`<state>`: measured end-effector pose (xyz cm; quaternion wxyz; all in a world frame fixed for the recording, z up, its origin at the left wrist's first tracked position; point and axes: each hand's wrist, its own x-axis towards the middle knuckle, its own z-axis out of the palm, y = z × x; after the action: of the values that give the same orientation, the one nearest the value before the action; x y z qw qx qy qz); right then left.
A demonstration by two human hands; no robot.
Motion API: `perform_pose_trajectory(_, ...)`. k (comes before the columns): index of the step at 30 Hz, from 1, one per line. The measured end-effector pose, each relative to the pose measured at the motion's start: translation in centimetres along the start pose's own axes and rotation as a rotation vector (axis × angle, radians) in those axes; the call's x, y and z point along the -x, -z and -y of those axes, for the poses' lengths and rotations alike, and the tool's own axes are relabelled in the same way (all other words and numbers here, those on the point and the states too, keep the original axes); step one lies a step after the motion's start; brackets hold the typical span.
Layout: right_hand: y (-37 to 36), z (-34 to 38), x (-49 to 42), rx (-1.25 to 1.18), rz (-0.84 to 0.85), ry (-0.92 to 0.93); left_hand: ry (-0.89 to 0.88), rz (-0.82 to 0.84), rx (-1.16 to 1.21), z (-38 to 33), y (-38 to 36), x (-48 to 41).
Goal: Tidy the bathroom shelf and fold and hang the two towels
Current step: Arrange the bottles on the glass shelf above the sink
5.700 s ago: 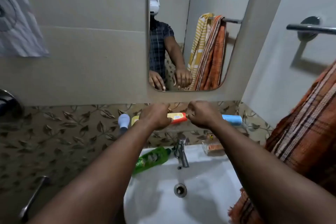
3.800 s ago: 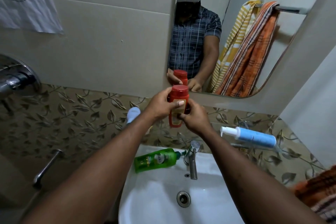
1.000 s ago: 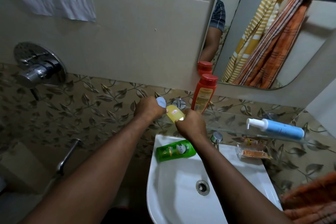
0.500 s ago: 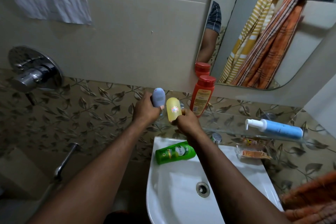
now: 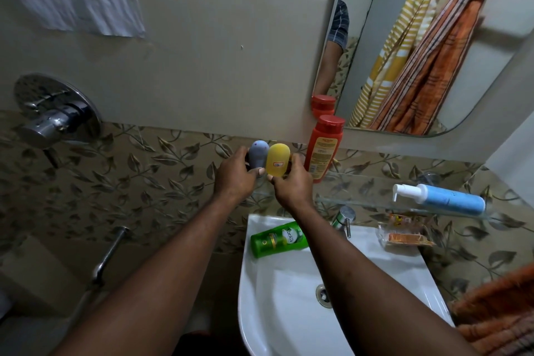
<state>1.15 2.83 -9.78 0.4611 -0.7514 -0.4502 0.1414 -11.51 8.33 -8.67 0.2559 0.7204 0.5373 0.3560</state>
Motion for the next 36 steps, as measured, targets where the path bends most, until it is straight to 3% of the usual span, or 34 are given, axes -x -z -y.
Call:
perform_pose_trajectory(24, 0.7, -1.8, 2.5, 0.099, -0.068, 0.131, 0.009, 0.007, 0.107, 1.9, -1.1, 0.6)
perform_pose_trajectory(27, 1.2, -2.7, 3.3, 0.080, -0.119, 0.205, -0.017, -0.097, 0.040, 1.5, -1.2, 1.5)
perform_pose_trajectory(31, 2.2, -4.1, 4.1, 0.085, -0.157, 0.243, -0.087, -0.385, -0.136, 0.7, -1.9, 4.6)
perform_pose_trajectory(36, 4.0, -5.5, 4.3, 0.101, -0.165, 0.301, -0.408, -0.121, -0.040, -1.5, -4.2, 6.6)
